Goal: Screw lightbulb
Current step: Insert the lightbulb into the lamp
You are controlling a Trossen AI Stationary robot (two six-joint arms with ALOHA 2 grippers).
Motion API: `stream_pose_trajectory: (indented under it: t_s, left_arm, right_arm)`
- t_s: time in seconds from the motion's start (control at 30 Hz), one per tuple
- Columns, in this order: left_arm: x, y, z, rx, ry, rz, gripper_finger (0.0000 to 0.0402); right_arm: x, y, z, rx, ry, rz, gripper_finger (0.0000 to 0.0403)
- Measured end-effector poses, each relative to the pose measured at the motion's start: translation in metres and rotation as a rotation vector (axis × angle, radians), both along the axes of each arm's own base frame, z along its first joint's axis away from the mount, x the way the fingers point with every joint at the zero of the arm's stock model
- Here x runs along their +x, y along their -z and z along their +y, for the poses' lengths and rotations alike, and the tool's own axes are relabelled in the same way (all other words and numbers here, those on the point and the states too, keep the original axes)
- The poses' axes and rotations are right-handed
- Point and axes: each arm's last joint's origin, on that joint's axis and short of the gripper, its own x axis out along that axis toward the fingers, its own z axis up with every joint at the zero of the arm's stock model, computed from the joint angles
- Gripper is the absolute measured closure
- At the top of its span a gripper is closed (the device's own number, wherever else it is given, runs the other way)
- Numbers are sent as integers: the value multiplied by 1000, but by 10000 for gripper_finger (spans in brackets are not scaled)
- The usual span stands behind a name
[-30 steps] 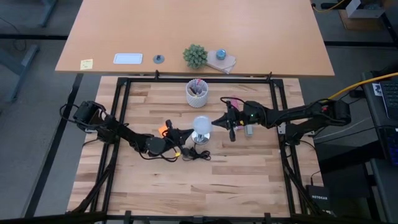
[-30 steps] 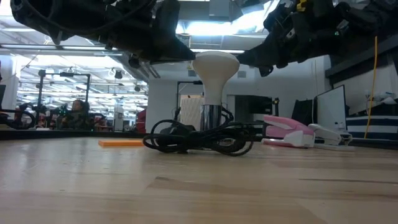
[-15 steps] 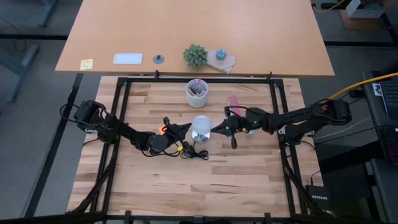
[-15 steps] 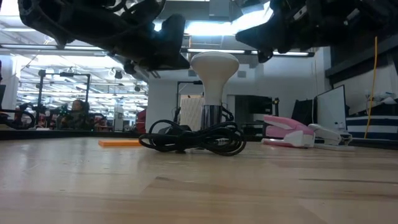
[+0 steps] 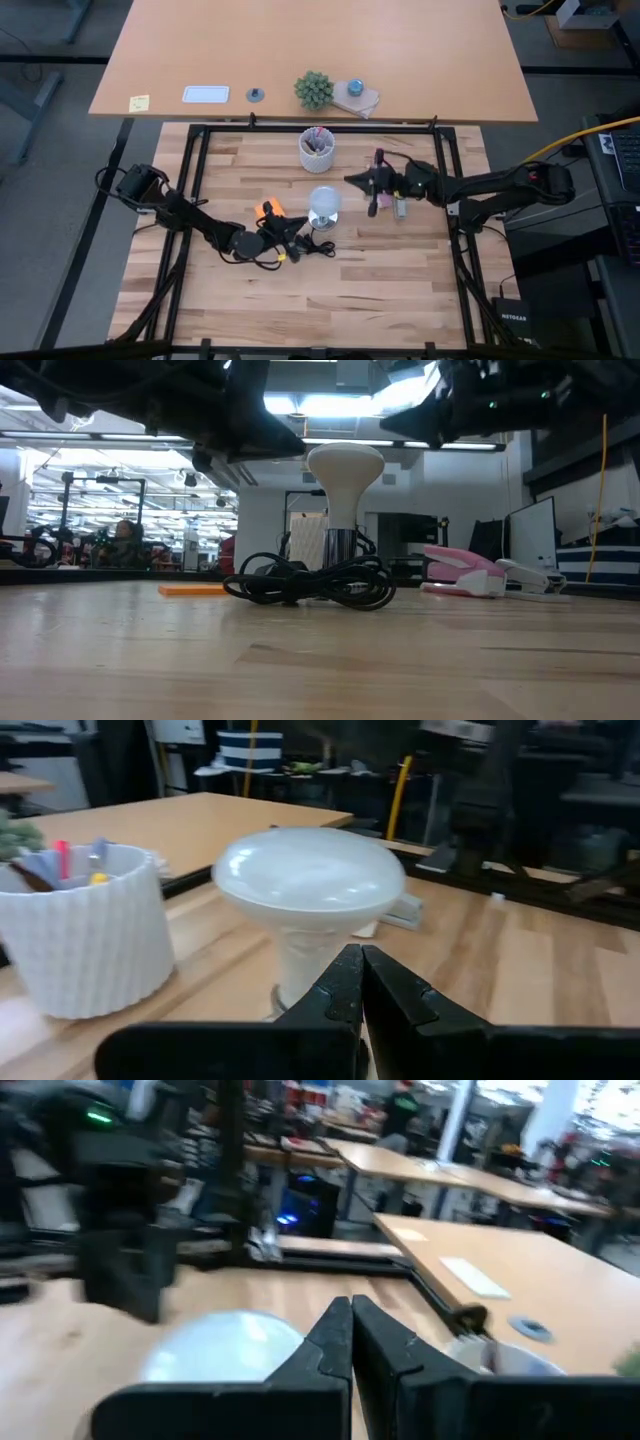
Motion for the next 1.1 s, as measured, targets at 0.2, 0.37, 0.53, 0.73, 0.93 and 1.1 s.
stream_pose_trajectory:
  t_s: [0.2, 0.37, 0.53, 0.73, 0.93, 1.1]
  left_arm:
    - [4, 0, 7, -27, 34, -7, 400]
    - [7, 0, 16, -58, 38, -19, 400]
    - [9, 0, 22, -58, 16, -19, 400]
    - [9, 0, 23, -57, 10, -19, 400]
    - [9, 0, 26, -50, -32, -20, 400]
    - [10, 0, 31, -48, -56, -19, 400]
  right_arm:
    - [4, 17, -19, 115, -68, 72, 398]
    - [9, 28, -19, 140, -86, 113, 398]
    - [12, 34, -18, 182, -136, 134, 398]
    - [14, 39, -17, 240, -177, 154, 398]
    - [14, 40, -17, 278, -201, 161, 398]
    - [15, 40, -13, 303, -218, 165, 398]
